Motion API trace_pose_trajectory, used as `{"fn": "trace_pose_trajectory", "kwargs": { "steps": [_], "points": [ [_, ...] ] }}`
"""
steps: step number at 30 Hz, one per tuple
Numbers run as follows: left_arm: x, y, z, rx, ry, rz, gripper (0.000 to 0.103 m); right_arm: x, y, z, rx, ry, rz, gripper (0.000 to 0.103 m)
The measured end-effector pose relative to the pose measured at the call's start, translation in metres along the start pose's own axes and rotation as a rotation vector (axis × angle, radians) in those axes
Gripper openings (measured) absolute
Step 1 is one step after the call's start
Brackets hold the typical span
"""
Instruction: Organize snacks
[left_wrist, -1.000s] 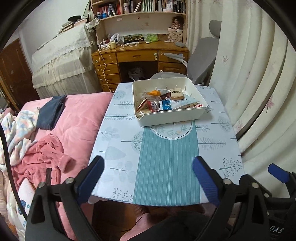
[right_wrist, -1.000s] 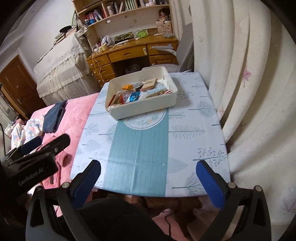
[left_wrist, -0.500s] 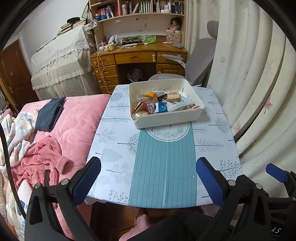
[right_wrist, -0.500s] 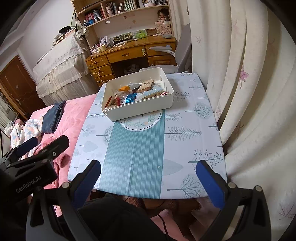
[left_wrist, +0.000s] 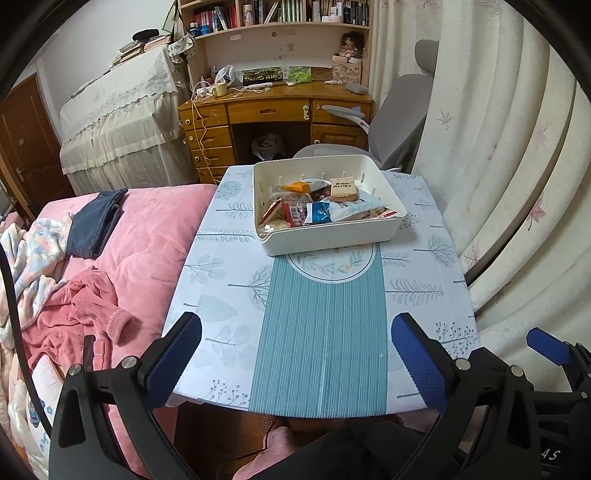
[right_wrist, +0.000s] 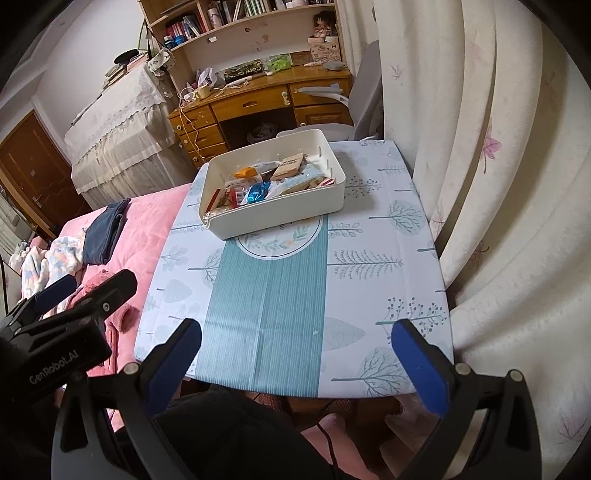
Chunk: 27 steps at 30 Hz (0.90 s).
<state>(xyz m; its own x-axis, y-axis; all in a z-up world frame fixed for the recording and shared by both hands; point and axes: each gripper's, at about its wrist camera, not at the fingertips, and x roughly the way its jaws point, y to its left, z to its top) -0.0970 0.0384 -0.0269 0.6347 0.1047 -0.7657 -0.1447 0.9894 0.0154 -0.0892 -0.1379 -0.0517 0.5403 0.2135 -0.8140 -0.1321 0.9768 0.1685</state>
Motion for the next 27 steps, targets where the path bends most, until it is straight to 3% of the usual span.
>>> {"fn": "trace_pose_trajectory", "kwargs": {
  "steps": [27],
  "points": [
    [0.026,-0.008,0.014,-0.026,0.038,0.001,0.102,0.023,-0.009,0.020,-0.006,0.050,0.003,0.103]
  ]
}}
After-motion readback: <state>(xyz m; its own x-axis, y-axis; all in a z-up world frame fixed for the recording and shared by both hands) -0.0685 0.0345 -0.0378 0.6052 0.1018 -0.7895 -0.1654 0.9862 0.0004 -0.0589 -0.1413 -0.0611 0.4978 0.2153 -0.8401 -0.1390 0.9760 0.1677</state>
